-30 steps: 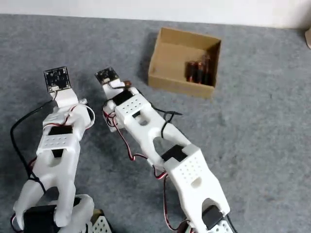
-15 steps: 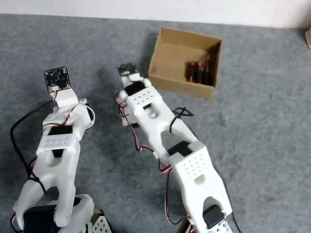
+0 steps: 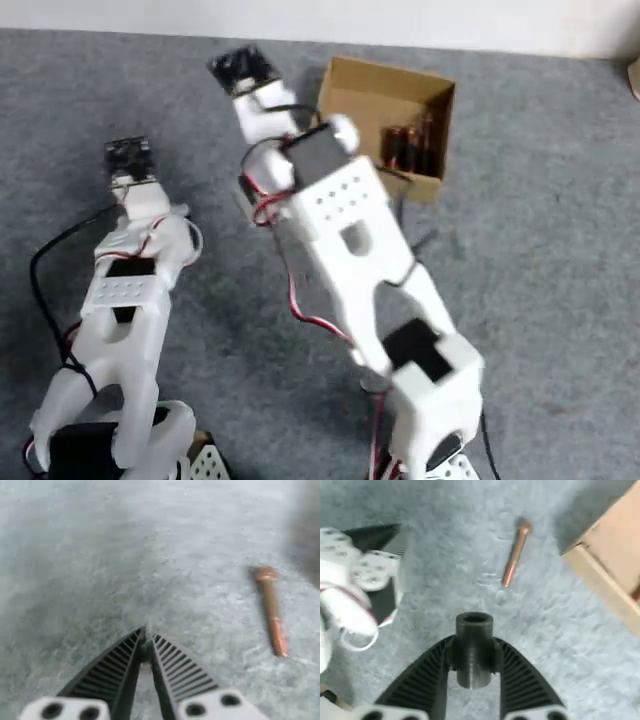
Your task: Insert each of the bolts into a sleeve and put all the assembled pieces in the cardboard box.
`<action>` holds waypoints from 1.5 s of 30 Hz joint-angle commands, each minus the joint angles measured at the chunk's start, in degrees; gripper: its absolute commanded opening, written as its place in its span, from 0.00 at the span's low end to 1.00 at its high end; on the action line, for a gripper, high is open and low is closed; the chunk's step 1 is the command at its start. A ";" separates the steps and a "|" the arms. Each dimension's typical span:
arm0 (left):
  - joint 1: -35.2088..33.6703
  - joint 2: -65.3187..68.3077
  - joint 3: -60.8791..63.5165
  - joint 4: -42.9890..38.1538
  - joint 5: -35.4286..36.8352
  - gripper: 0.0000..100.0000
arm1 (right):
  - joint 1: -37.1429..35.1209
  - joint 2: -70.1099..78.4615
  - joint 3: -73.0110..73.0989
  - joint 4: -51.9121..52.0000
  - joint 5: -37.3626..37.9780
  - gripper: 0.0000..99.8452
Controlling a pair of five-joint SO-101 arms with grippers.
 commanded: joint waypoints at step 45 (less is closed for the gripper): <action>16.22 58.07 -80.31 53.27 12.04 0.22 | 21.76 -77.14 77.93 -12.44 13.10 0.01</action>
